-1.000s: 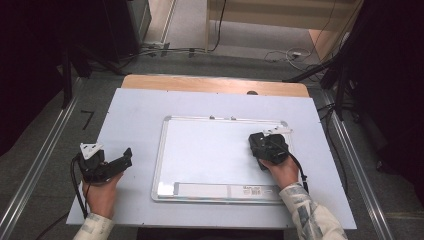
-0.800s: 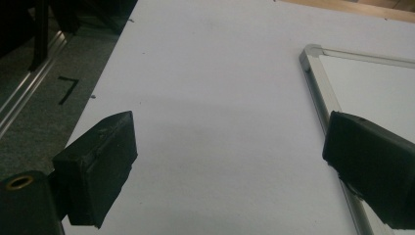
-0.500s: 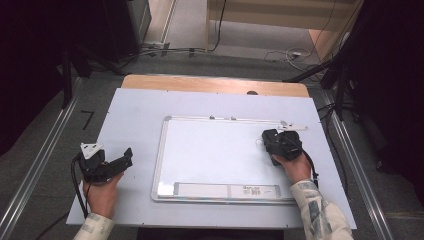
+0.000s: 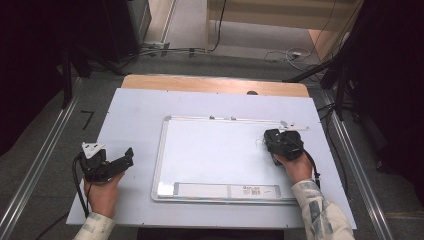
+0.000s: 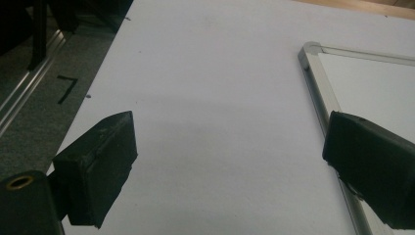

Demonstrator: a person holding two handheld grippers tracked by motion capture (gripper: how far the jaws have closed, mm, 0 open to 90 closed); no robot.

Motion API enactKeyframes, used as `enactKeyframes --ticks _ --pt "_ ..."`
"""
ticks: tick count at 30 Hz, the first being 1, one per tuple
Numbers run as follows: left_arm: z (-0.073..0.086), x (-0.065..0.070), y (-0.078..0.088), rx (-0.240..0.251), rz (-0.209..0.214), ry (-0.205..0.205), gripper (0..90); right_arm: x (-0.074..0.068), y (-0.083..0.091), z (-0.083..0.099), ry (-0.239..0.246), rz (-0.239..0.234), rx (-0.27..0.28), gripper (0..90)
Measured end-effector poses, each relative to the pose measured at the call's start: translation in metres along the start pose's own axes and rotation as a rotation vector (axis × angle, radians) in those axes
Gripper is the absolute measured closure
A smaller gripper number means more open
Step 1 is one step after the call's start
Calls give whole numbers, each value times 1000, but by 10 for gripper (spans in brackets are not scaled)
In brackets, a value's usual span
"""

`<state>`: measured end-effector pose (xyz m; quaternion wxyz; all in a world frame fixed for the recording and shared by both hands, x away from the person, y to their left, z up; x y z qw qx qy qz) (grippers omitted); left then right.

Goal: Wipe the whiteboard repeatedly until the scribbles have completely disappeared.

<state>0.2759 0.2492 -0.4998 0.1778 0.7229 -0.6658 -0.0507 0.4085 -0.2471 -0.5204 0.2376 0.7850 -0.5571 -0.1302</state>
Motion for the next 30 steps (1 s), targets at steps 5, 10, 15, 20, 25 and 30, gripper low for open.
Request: enactKeyframes --ticks 5,10,15,20,25,30 --pt "0 1 0 2 1 -3 64 -19 8 4 21 -32 -3 363" --pt "0 1 0 3 2 -1 64 -35 15 8 43 -66 -1 363" --pt "0 -1 0 -1 3 4 64 -39 20 12 40 -88 -1 362" --pt "0 -3 2 2 -1 11 64 -33 27 16 41 -90 -7 362" --pt "0 -3 2 3 0 18 64 -21 28 18 25 -64 -7 361" --pt "0 -3 2 1 4 14 64 -8 26 17 0 -29 -9 361"
Point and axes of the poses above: each handheld gripper's, and its own axes: y roughly backward along the jaws, z roughly out of its underside, x roughly to its right, the point moved 5 cm from there along -y, roughly forward along the jaws, and after that the axes turned 15 degrees about x, right-handed, at the moved point
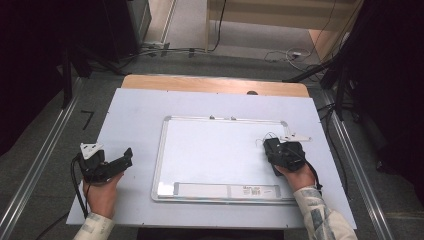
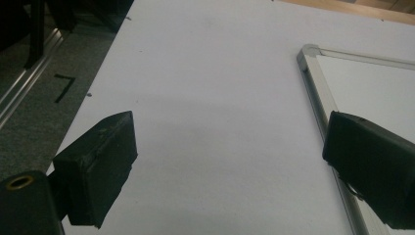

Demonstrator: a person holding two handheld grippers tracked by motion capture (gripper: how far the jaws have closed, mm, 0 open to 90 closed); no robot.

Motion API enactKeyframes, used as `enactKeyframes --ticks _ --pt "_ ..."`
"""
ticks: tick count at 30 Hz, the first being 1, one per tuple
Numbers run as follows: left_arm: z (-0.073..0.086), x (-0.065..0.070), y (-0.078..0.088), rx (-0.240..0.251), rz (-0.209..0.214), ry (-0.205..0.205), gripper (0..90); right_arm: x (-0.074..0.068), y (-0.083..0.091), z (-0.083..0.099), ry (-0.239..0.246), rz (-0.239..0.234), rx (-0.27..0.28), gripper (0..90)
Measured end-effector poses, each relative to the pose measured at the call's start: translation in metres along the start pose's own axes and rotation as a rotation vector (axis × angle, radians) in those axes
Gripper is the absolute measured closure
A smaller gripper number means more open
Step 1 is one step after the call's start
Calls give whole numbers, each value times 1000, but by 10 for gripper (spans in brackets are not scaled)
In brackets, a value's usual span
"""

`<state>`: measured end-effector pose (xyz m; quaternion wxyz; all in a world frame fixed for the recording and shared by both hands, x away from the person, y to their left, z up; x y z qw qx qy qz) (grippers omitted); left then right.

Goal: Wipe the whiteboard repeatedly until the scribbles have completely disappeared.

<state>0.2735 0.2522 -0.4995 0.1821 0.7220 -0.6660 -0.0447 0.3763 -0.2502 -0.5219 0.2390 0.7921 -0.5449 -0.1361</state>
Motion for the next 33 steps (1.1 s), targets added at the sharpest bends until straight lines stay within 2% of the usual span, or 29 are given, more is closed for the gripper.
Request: enactKeyframes --ticks 8,20,33 --pt "0 0 -1 0 0 0 64 20 -5 -3 -37 51 0 361" --pt "0 3 -2 -2 4 -6 64 30 -20 -12 -68 119 2 360" --pt "0 6 -5 -4 11 -12 64 31 -44 -27 -87 119 9 361"
Point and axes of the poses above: each handheld gripper's, and its own axes: y roughly backward along the jaws, z roughly out of its underside, x roughly to its right, the point moved 5 cm from there along -y, roughly forward along the jaws, and after that the axes turned 15 degrees about x, right-handed, at the moved point
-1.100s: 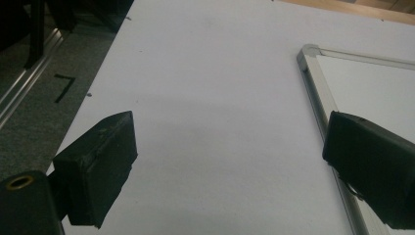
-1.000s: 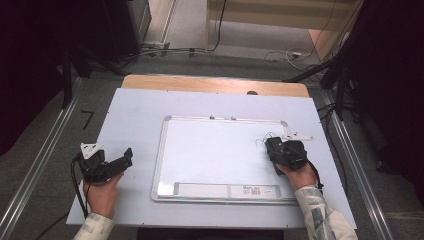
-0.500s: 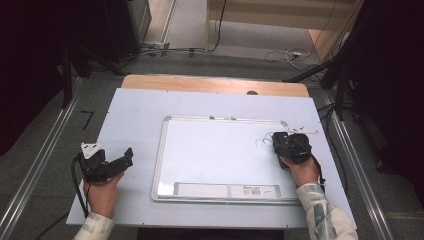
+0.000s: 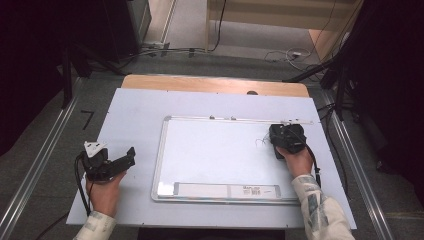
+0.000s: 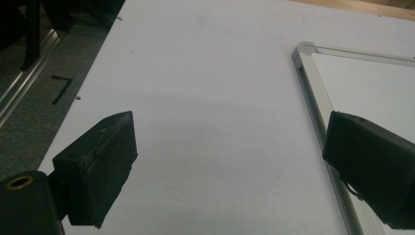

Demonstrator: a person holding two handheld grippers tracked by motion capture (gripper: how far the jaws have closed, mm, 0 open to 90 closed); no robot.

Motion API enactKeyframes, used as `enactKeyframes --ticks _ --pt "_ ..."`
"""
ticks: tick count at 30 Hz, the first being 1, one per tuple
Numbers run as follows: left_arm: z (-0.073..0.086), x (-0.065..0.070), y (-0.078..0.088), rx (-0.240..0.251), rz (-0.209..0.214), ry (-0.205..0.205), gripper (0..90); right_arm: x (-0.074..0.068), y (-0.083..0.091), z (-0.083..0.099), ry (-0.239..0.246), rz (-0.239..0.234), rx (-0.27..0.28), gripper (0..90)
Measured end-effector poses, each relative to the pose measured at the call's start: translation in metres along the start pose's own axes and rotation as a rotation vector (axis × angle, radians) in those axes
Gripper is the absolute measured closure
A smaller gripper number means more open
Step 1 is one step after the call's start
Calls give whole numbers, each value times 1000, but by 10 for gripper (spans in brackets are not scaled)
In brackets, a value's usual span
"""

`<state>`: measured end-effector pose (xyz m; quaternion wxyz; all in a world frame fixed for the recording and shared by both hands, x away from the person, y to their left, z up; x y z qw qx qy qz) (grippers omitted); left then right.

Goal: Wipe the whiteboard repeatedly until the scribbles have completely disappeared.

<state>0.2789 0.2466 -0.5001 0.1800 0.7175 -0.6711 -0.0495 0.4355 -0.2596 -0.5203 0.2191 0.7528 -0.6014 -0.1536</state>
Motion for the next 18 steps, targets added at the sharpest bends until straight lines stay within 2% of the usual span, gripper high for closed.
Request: enactKeyframes --ticks 6,18 --pt "0 0 -1 -2 -5 1 64 -13 -7 -5 23 -21 3 361" --pt "0 0 0 -2 -3 -3 64 -51 -5 -4 90 -105 5 362"
Point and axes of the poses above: each handheld gripper's, and its own axes: y roughly backward along the jaws, z roughly out of its underside, x roughly to its right, the point moved 5 cm from there along -y, roughly forward along the jaws, and after that the axes turned 15 degrees about x, right-handed, at the moved point
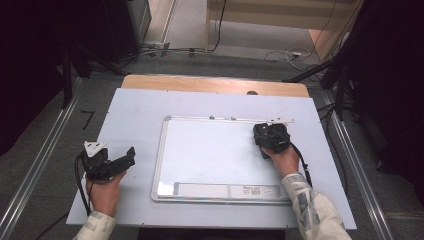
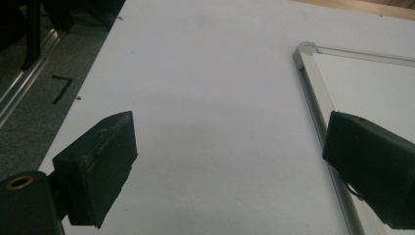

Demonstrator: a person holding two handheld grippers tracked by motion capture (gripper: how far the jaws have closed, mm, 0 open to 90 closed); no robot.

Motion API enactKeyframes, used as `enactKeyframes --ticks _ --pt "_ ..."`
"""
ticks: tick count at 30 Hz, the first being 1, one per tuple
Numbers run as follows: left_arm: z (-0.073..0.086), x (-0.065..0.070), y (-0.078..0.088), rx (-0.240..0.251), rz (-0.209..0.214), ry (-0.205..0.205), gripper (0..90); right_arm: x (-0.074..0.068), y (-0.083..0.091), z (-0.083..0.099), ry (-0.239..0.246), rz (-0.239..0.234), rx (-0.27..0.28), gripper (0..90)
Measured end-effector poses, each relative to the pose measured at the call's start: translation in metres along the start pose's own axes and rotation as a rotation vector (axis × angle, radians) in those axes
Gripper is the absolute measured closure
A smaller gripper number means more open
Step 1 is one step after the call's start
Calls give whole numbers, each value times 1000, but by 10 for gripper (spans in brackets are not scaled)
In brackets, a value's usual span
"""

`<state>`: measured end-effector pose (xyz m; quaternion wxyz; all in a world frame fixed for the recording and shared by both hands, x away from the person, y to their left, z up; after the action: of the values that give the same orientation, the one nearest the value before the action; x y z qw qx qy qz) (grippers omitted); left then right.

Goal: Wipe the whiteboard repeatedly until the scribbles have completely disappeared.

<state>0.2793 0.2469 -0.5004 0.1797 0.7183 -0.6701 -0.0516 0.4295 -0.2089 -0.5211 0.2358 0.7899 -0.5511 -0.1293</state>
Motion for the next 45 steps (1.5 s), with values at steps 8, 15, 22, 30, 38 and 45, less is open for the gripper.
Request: enactKeyframes --ticks 8,15,22,30,38,45 --pt "0 0 0 3 -1 4 64 -21 -1 -2 27 -48 1 362" --pt "0 -2 2 4 -5 9 64 -12 -3 -3 9 -38 -1 361" --pt "1 -5 3 2 -6 14 64 24 -4 -2 -53 35 -13 361" --pt "0 -5 4 3 -9 14 64 48 3 3 -94 98 -25 361" --pt "0 -5 3 8 -9 15 64 55 12 9 -110 138 -37 360" --pt "0 -1 1 5 -4 9 64 37 14 9 -82 103 -49 360"
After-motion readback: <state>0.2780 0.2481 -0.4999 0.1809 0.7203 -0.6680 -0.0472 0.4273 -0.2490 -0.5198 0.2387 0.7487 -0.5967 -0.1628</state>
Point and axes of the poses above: each handheld gripper's, and its own axes: y roughly backward along the jaws, z roughly out of its underside, x roughly to its right, the point moved 5 cm from there along -y, roughly forward along the jaws, and after that the axes turned 15 degrees about x, right-handed, at the moved point
